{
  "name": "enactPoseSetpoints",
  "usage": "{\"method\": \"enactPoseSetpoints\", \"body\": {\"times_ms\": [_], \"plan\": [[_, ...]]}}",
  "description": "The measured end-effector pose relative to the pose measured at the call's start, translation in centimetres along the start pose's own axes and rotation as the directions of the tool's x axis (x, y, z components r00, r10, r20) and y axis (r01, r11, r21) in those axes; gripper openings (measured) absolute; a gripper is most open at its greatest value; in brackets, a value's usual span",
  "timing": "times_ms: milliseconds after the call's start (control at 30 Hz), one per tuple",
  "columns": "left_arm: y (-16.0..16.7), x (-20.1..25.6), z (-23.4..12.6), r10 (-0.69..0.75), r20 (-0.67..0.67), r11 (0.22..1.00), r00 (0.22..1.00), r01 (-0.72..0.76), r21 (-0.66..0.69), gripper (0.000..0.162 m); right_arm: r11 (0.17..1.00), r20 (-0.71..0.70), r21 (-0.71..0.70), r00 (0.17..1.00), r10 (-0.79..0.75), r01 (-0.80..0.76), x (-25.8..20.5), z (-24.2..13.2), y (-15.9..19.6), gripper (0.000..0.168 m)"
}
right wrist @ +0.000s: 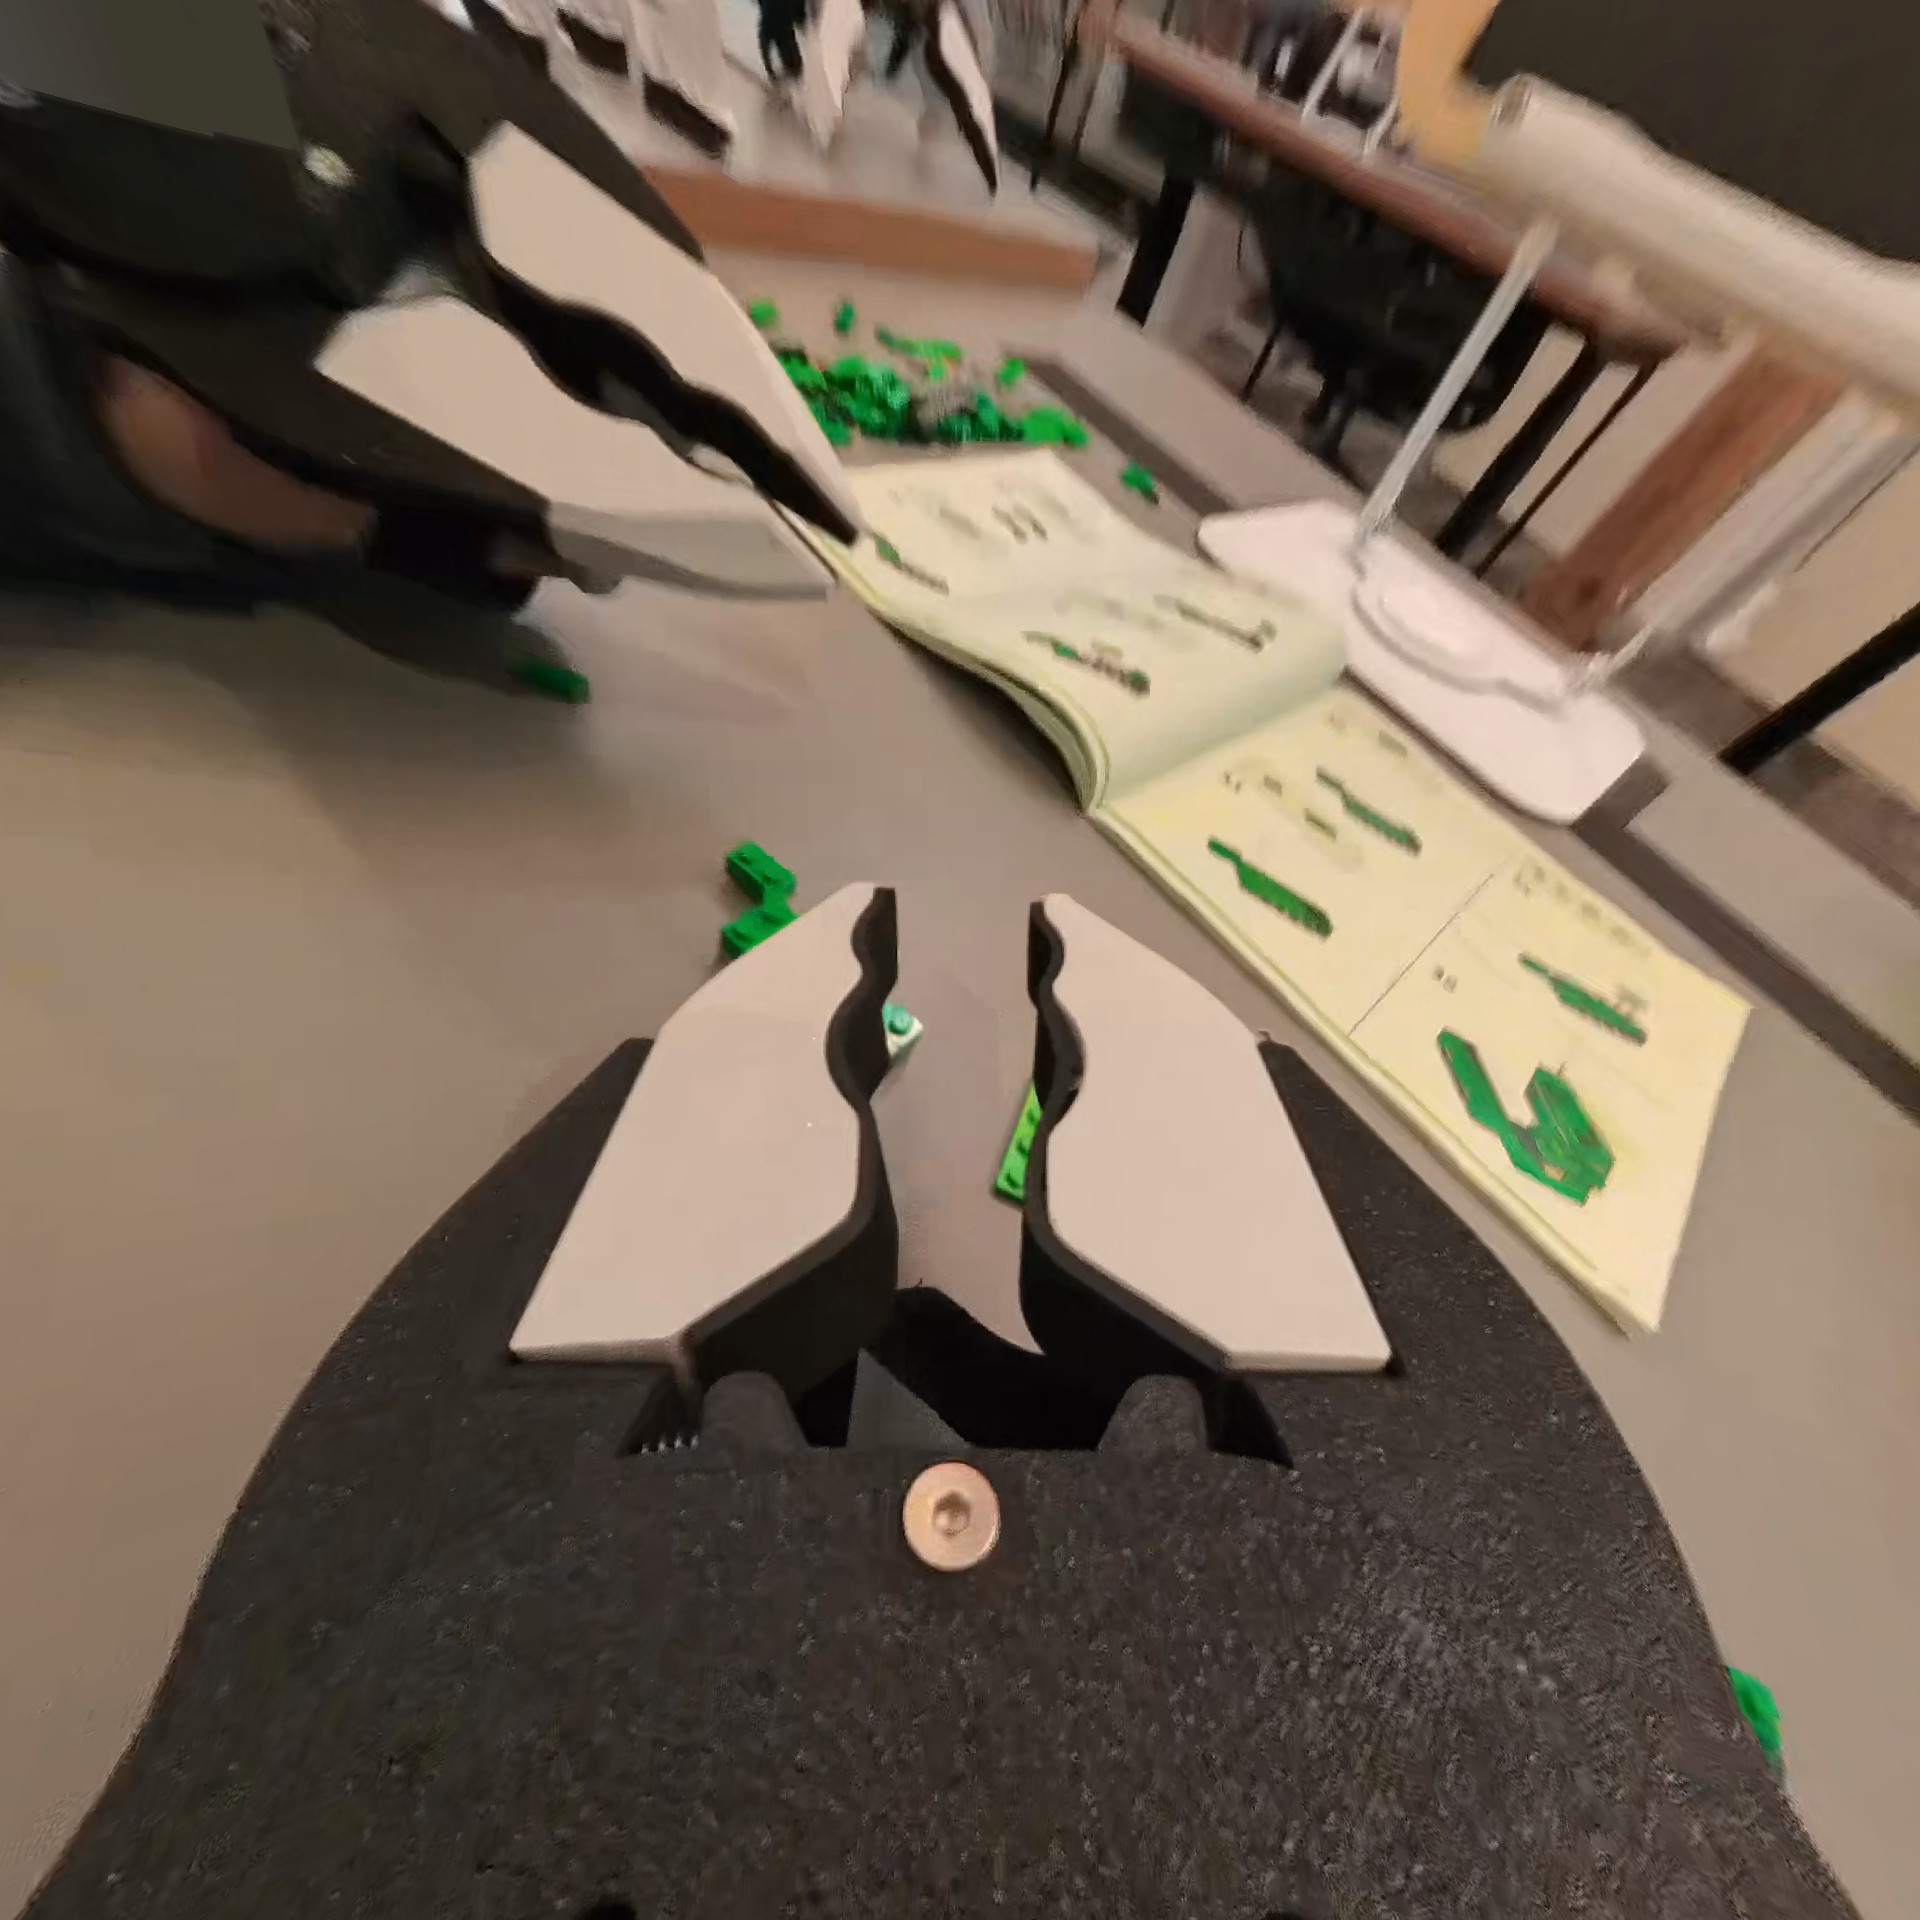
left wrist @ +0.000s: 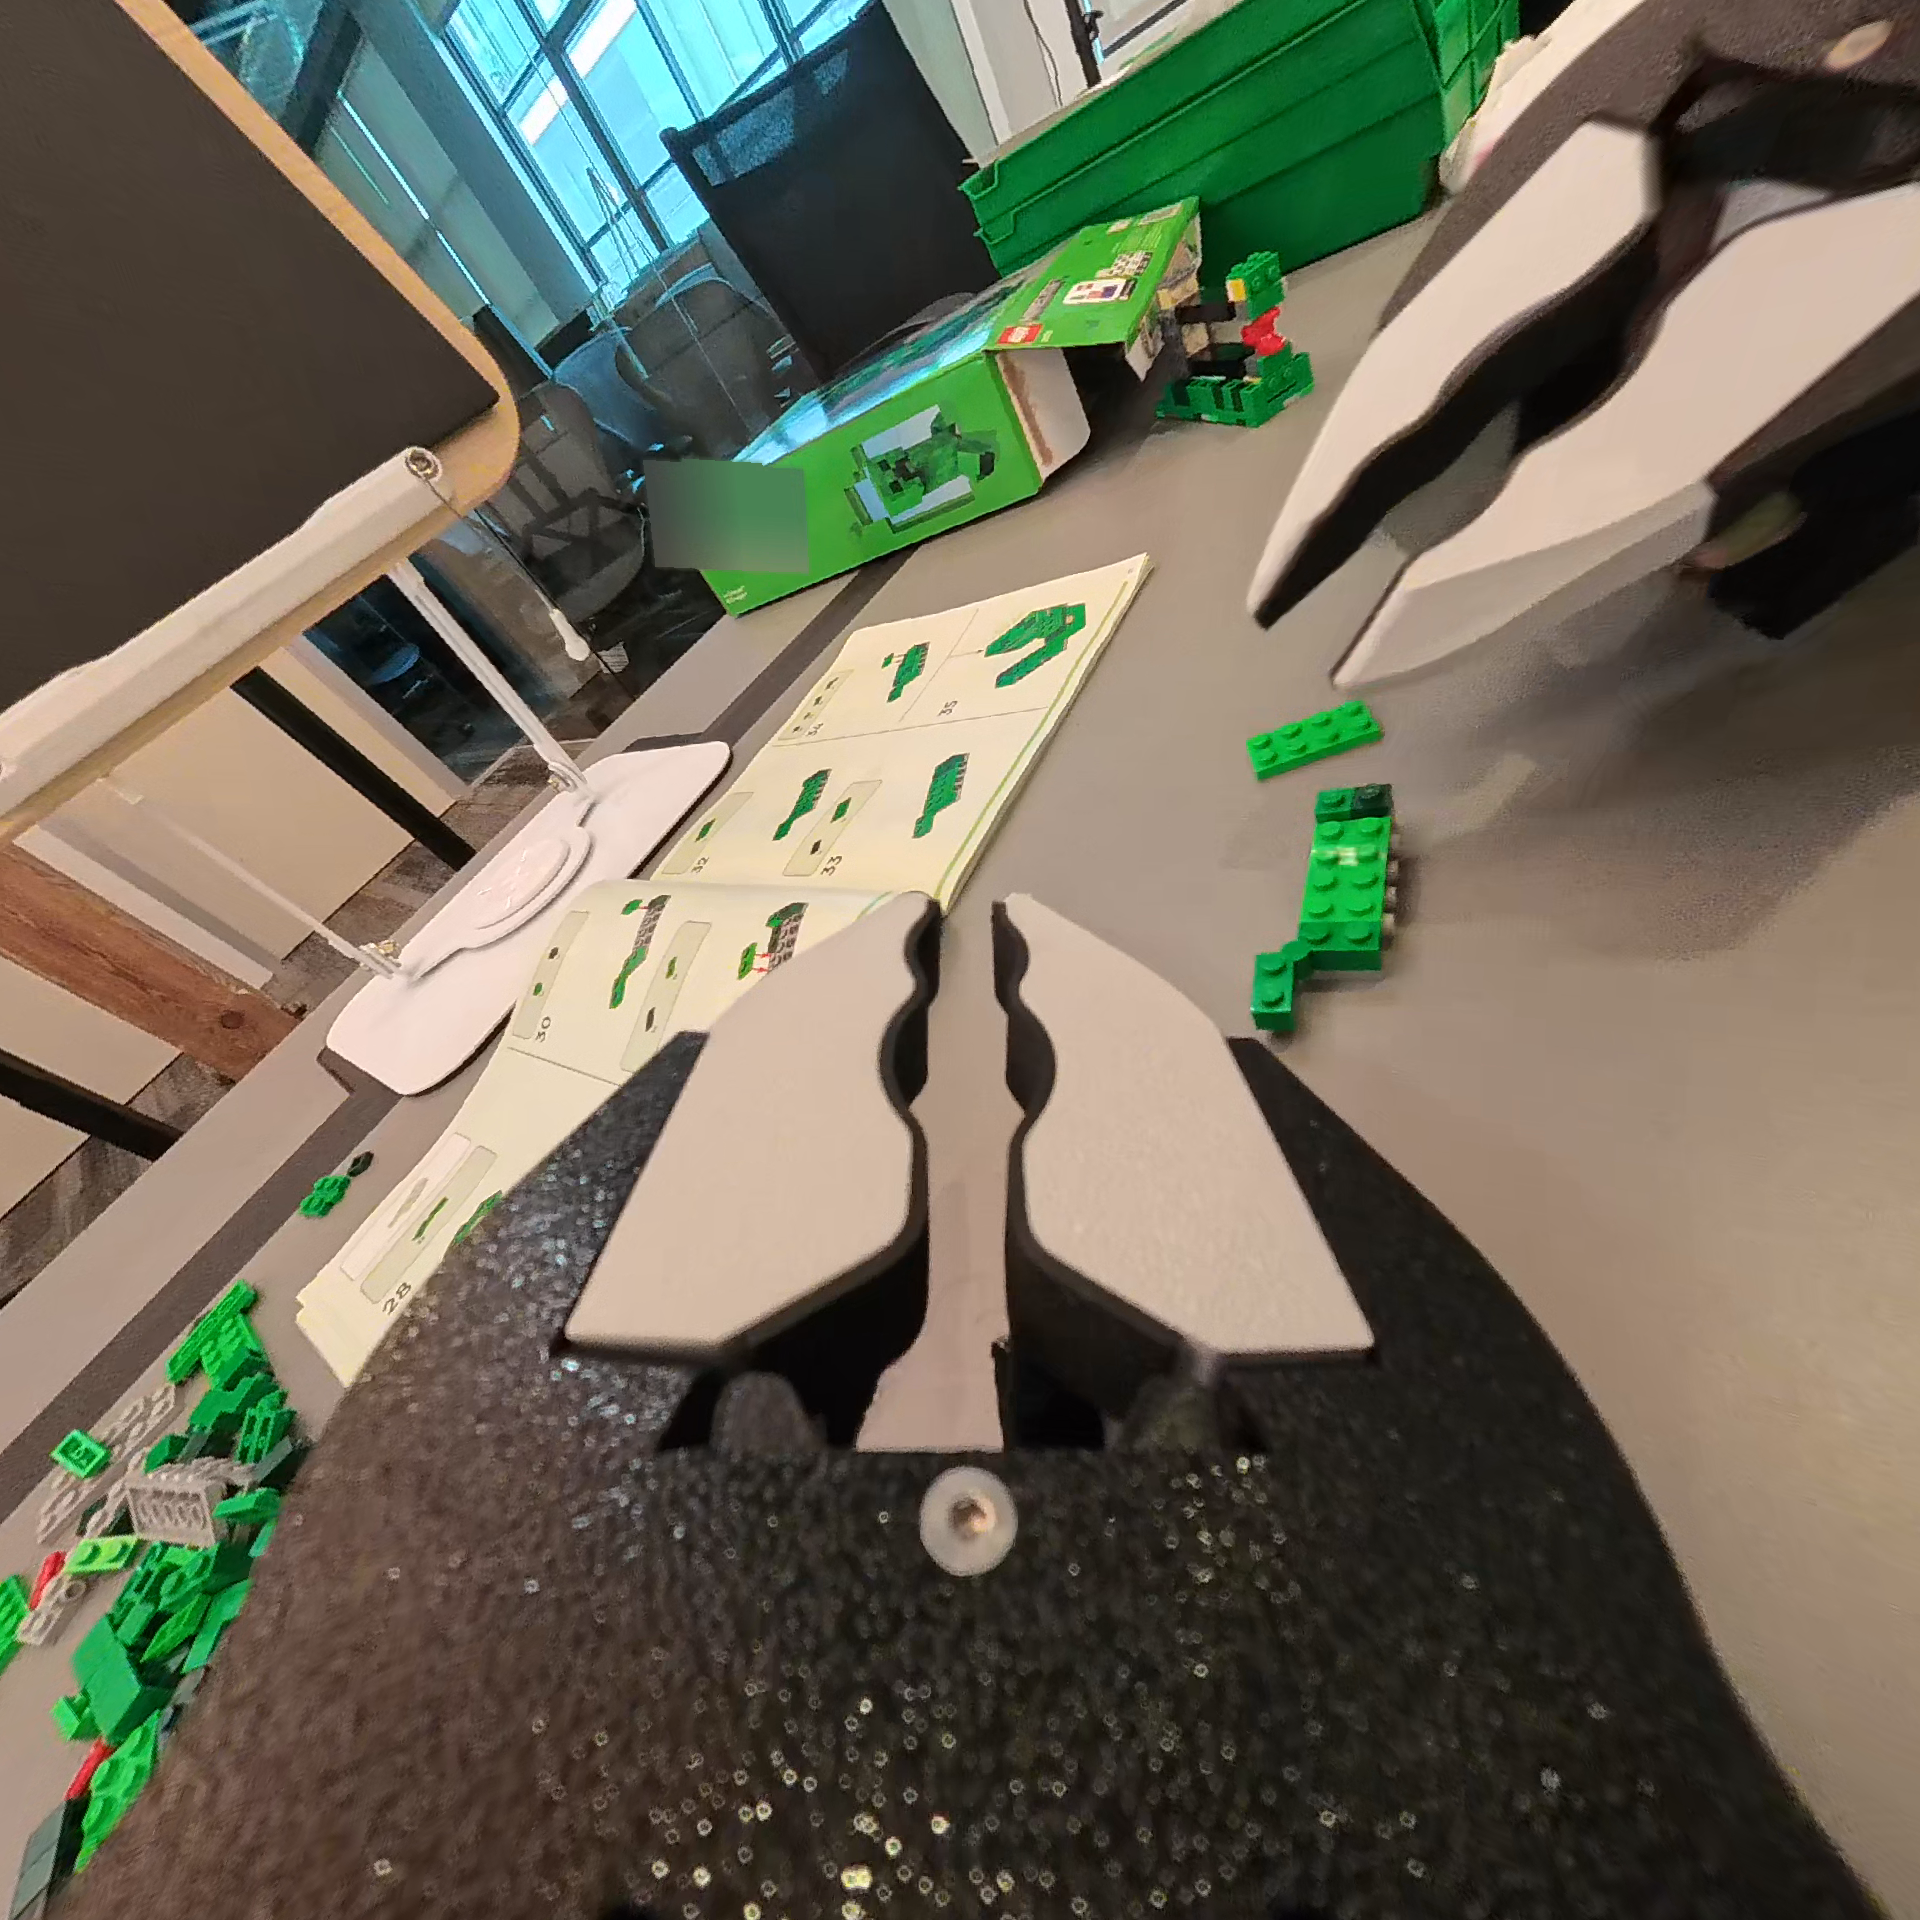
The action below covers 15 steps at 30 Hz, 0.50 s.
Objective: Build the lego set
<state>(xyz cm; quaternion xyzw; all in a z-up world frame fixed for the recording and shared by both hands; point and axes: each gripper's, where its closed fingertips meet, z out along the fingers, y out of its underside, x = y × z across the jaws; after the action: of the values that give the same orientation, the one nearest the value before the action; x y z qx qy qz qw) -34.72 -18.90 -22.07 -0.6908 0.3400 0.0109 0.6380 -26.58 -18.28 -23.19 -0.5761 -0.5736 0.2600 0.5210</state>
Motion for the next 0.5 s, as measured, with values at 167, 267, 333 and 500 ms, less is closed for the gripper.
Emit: {"method": "enactPoseSetpoints", "body": {"times_ms": [167,267,333,500], "plan": [[-0.3,0.6,-0.1,0.007,-0.036,1.0,0.999,-0.007,0.018,0.011,0.953,-0.079,0.203,0.974,-0.214,0.226,-1.3,-0.6,-2.5,0.009],[-1.0,1.0,-0.5,-0.01,-0.062,0.998,0.998,0.014,0.054,0.015,0.922,-0.024,0.295,0.967,-0.254,0.249,-2.6,-0.7,-3.5,0.009],[-1.3,0.3,-1.0,-0.029,-0.017,0.998,0.999,0.03,0.059,0.017,0.914,0.004,0.331,0.968,-0.252,0.236,-2.8,-0.8,-3.8,0.008],[1.2,-5.0,-5.5,0.055,0.364,0.996,0.93,-0.025,-0.087,0.014,0.895,0.072,0.402,0.968,-0.239,0.191,-3.4,-1.2,-4.5,0.008]]}}
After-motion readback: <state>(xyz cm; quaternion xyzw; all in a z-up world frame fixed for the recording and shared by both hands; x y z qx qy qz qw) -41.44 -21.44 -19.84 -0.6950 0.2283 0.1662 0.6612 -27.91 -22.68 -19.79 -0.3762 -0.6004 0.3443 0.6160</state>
